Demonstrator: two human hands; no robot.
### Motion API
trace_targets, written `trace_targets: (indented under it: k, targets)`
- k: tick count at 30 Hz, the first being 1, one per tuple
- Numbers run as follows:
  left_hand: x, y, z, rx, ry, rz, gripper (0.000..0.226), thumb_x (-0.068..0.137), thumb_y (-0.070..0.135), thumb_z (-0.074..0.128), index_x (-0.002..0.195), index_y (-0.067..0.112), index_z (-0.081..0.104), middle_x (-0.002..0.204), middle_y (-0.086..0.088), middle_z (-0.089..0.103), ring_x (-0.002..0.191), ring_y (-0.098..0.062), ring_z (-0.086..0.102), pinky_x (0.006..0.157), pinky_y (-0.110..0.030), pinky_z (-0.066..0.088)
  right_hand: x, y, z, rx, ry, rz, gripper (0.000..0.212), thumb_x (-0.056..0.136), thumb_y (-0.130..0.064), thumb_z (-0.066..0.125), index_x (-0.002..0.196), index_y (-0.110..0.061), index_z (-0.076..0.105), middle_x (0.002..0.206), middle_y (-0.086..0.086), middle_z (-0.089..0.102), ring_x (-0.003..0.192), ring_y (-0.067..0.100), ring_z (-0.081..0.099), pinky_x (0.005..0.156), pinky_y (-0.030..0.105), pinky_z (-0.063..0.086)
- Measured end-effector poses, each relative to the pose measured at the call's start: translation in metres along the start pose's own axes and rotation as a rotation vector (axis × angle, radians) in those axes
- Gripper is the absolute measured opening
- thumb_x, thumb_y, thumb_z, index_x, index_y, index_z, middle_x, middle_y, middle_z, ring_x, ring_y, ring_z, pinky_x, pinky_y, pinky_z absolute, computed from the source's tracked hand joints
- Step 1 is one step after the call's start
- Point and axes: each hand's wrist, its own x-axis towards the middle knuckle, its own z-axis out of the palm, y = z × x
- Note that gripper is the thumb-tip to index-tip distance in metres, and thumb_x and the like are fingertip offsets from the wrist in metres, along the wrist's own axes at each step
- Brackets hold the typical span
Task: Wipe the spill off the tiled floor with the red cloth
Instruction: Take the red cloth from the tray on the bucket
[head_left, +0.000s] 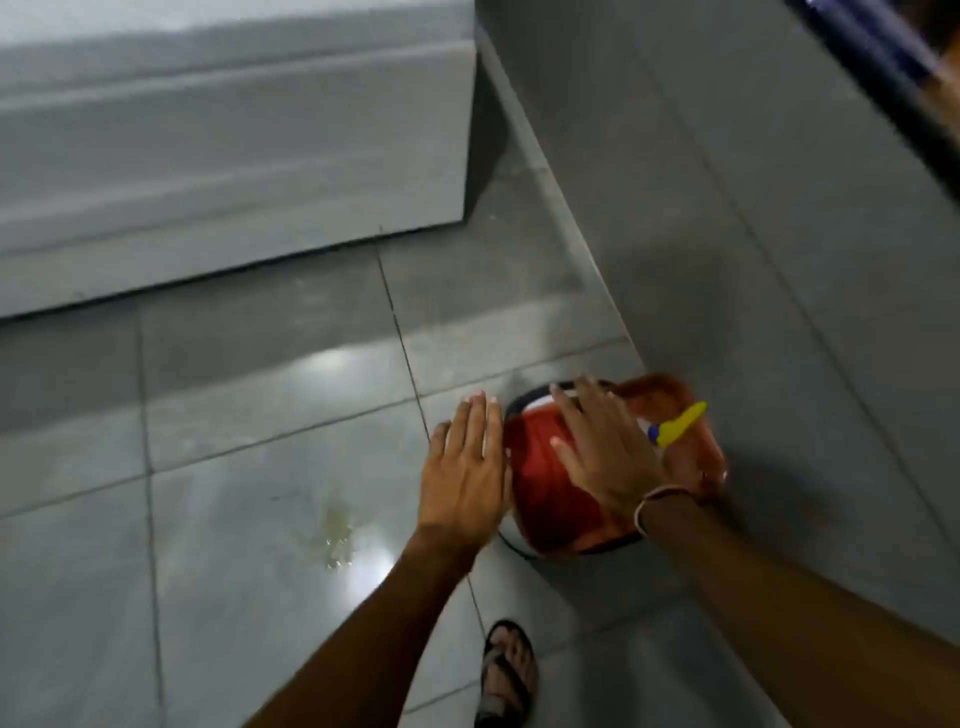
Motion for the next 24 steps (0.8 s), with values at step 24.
trace_targets:
  k: [24]
  targets:
    - [-0.057, -0.124, 0.157, -0.031, 0.090, -0.085, 0.061, 0.109, 0.031, 0.027, 0.161, 0.003, 0.014, 0.171, -0.016, 0.010, 0.159, -0.027, 0.004, 0.130, -0.040, 0.009, 0.010, -0.021, 0.124, 0.369, 0.200, 0.142, 0.057, 0.093, 0.009, 0.045, 0.147, -0.006, 0.049, 0.164, 0.022, 0.036, 0.154, 0.039, 0.031, 0.128, 0.058, 0.027]
